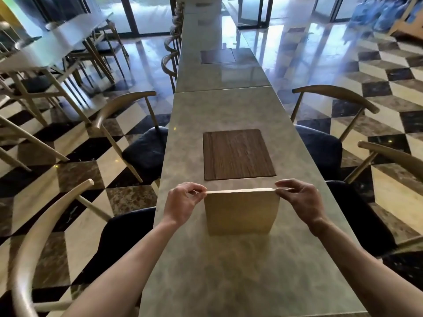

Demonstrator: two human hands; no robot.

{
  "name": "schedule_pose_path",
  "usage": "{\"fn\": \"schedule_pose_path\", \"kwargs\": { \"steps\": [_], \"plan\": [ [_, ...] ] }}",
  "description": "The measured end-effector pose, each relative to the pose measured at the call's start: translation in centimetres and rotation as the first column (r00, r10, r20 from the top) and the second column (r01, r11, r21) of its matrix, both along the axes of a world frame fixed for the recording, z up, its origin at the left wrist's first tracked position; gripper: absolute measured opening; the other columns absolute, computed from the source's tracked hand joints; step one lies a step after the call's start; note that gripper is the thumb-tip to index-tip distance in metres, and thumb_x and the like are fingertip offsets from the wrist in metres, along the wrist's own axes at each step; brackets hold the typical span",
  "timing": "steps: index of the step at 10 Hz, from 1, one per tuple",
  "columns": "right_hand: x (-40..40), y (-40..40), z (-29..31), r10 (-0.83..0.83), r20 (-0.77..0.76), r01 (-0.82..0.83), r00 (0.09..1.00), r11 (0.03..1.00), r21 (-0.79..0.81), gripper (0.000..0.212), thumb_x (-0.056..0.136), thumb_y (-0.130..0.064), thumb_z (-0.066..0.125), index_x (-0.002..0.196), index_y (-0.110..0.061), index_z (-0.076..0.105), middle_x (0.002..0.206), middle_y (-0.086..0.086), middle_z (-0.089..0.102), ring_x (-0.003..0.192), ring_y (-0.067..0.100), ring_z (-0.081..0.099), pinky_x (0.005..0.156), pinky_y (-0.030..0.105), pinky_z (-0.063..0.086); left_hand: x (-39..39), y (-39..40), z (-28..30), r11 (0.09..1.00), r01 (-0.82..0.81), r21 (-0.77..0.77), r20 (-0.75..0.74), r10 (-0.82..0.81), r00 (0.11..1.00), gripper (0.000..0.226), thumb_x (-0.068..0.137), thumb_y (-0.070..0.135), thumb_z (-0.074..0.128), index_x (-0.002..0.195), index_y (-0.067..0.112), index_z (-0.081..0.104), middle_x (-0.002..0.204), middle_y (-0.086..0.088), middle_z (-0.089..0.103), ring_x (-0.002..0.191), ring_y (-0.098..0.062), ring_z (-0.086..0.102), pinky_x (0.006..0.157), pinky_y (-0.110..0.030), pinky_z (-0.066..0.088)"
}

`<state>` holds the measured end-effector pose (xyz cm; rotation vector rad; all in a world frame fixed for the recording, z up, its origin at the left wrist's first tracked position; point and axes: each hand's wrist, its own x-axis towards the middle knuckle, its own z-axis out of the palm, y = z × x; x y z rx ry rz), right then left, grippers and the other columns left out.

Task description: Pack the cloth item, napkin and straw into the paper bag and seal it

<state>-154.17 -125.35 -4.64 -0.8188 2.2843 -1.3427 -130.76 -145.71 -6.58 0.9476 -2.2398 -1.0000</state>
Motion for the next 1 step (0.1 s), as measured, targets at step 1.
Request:
{"fn": "schedule_pose_path", "kwargs": {
  "steps": [1],
  "plan": [
    [0.69,0.2,0.88,-0.028,-0.003,0.028,1.0,0.999,-0.041,0.017,0.077,-0.017,0.077,0.094,-0.021,0.076,0.086,-0.006,0.075,0.08,0.007,0.07,0.074,0.02,0.054,0.61,0.0,0.83,1.0,0.018,-0.009,-0.041,-0.018,0.999,0.011,0.076,0.017,0.08,0.086,0.02,0.076,0.083,0.008,0.072,0.077,-0.005,0.066,0.073,-0.031,0.056]
  ]
}}
